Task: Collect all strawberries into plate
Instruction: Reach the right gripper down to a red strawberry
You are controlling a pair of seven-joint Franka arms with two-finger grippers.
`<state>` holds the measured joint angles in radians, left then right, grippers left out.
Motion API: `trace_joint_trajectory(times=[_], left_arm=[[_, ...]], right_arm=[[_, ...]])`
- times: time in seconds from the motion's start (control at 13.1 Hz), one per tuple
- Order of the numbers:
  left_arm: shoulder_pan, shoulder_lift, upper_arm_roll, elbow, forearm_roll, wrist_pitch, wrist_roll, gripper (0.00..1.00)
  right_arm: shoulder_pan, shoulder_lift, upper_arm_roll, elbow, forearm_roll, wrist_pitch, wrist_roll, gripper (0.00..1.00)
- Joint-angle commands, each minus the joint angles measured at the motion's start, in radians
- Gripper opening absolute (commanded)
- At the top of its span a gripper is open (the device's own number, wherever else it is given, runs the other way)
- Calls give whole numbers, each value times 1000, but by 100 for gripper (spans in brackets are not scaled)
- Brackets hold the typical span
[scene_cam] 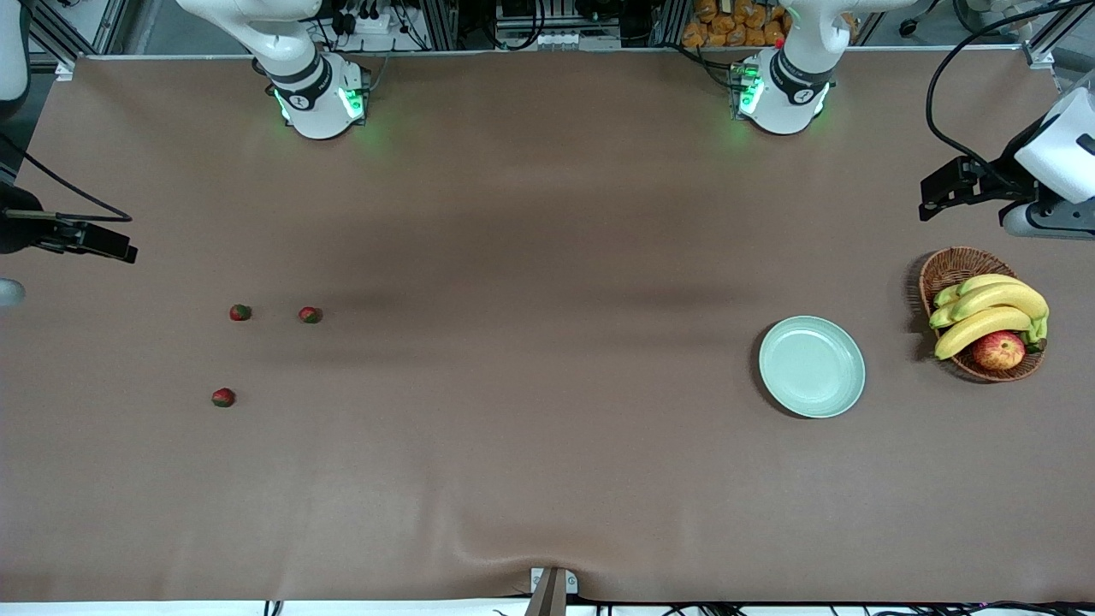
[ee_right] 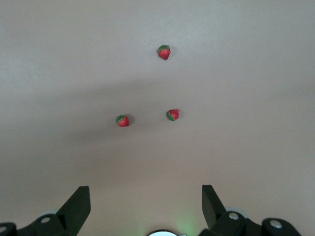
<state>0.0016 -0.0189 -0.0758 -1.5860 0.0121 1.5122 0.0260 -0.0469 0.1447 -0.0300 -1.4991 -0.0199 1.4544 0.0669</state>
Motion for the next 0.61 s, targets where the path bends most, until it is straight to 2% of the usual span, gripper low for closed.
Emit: trace_joint_trajectory(times=[0.0,0.15,0.3,0.53], left_arm=[[2,13,5,26,-1,-27,14,100],[2,13,5,24,-1,-29,15,100],[2,14,4,24,-1,-29,15,100],[2,19,4,26,0,-29,15,100]], right_arm=[[18,41,-7,-70,12,65,4,100],[30,94,-7,-136,12,156,4,100],[21,143,-7,-215,12,313,1,100],[-16,272,-8,-228,8,509,-12,100]])
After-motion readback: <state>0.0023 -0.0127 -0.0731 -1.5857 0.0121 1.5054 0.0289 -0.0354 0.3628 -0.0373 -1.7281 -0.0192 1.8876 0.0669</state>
